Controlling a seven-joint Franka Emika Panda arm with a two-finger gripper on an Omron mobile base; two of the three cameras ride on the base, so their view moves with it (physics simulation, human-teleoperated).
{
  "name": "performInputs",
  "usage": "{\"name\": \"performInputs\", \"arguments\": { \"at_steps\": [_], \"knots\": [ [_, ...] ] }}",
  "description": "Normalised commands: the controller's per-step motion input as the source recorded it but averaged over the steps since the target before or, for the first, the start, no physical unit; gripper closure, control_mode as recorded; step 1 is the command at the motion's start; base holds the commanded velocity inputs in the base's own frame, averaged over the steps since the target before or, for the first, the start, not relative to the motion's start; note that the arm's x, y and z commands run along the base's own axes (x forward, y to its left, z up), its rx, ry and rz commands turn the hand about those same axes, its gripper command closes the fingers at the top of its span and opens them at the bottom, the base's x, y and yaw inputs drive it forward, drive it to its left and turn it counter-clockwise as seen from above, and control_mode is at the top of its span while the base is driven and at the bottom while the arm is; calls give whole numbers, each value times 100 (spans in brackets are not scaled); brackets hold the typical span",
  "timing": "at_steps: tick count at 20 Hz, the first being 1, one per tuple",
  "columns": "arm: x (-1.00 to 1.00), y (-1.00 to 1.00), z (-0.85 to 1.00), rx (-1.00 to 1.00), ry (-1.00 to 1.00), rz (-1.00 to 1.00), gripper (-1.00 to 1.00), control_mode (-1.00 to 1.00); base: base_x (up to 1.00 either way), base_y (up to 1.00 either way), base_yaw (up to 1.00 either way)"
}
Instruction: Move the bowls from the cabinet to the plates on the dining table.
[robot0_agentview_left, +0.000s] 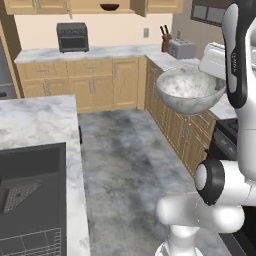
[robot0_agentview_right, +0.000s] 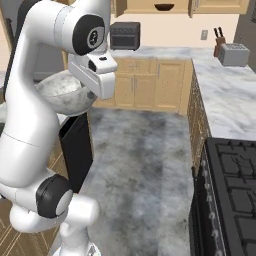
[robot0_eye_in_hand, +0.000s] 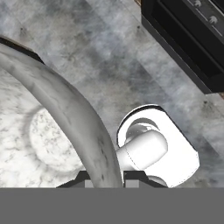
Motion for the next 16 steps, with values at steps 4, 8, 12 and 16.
{"name": "performInputs", "arguments": {
  "at_steps": [4,8,12,16],
  "knots": [
    [0,0,0,0,0,0,100,100,-62,0,0],
    [0,0,0,0,0,0,100,100,-62,0,0],
    [0,0,0,0,0,0,100,100,-62,0,0],
    [0,0,0,0,0,0,100,100,-62,0,0]
  ]
}}
